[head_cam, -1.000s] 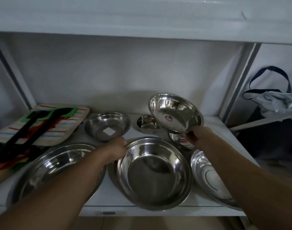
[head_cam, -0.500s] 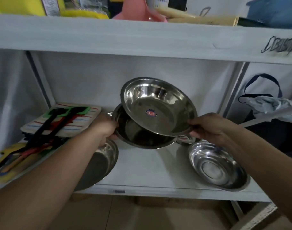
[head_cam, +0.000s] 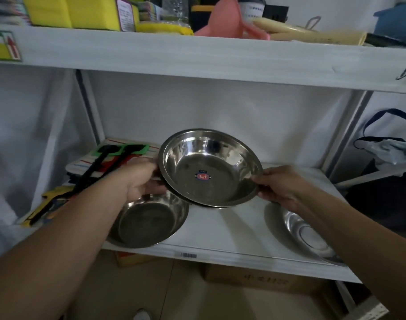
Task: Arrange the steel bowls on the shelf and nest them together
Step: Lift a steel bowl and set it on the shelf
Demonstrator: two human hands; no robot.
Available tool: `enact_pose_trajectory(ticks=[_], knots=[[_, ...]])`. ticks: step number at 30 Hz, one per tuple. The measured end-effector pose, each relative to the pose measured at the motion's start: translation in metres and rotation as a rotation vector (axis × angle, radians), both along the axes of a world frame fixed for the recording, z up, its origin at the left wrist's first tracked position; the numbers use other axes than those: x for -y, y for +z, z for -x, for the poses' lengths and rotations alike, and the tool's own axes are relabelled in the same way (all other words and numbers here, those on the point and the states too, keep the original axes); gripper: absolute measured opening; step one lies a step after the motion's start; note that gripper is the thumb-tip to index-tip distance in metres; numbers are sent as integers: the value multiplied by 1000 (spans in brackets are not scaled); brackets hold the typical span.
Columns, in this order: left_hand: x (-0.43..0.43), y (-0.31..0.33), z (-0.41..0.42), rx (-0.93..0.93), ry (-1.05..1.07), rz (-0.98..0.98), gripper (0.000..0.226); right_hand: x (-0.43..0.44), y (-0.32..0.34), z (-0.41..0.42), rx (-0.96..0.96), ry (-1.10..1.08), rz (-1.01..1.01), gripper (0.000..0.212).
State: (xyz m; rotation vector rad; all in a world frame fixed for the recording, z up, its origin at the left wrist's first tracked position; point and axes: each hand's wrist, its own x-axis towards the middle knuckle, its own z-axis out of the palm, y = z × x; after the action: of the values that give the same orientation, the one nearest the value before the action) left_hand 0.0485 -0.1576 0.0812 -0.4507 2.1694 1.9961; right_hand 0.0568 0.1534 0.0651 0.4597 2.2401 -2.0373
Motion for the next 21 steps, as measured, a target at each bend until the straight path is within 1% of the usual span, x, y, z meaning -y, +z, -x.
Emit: enact_pose_trajectory(ticks=[1,3,6,7,9,11,12,14,16,19,21], knots=[[46,-11,4,14,62,-47,23,48,-17,23,24,32,-14,3],[65,-17,10,32,87,-85,29,64,-18,27,13,35,2,7],[72,-27,13,0,134,-6,10,78,-27,32,-17,11,-10,14],[74,-32,13,2,153,18,15,84,-32,32,-16,20,-20,16],[59,-47,31,28,96,123,22,71,-47,41,-2,-17,-60,15],[62,-56,26,52,93,219,26,77,-60,40,29,3,-155,9],[63,-61,24,68,82,256,27,78,-66,39,44,10,-208,11],[65,-73,21,83,58,347,20,83,-77,35,47,18,-332,14],[66,-81,18,62,50,480,9,88,-84,32,18,35,-472,12],[69,-83,16,20,33,706,17,94,-88,30,-16,83,-623,13],[68,-82,14,6,9,770,19,97,-90,29,-26,119,-688,15]])
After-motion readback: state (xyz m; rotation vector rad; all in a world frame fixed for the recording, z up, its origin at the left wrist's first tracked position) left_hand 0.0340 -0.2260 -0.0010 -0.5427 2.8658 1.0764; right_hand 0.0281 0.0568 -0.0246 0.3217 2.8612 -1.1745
